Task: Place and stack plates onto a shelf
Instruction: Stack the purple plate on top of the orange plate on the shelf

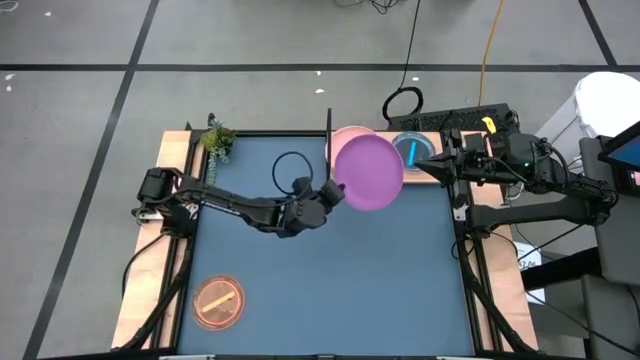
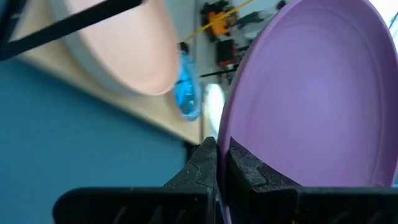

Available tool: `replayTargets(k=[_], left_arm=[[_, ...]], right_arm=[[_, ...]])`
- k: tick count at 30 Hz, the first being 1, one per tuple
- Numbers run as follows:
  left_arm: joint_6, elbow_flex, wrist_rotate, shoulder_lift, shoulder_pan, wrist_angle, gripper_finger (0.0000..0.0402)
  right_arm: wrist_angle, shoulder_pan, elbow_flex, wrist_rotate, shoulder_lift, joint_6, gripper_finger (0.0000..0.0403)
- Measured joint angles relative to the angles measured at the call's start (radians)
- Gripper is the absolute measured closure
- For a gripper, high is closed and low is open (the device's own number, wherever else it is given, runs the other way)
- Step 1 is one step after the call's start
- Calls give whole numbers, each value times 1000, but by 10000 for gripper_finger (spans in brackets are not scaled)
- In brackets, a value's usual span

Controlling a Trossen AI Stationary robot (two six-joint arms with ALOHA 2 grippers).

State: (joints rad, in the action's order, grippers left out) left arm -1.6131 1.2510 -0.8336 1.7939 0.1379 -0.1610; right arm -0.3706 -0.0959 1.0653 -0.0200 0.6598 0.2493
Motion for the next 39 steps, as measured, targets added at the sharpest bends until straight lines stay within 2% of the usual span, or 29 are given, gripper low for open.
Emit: replayTargets(k=[6,12,17,20,24,30,39], left_arm=[[-234,0,0,0,-10,195,390],[-197,7,-2,50,-63,79,390],[-161,131,57,152,-99,63,390],[-171,213,62,218,-109,108,390],[-271,286,62,277,-112,164,390],[-450,287,62,299,-116,298,390],[-578,288,54,298,-148,310,388]], right_arm=[[0,0,0,0,0,0,403],[0,0,0,0,2,0,403],[0,0,0,-1,4,4,403],[1,0,0,-2,3,14,403],[4,0,0,-2,1,32,403],[6,0,0,-1,-8,38,403],[-2,0,0,-2,-13,27,403]])
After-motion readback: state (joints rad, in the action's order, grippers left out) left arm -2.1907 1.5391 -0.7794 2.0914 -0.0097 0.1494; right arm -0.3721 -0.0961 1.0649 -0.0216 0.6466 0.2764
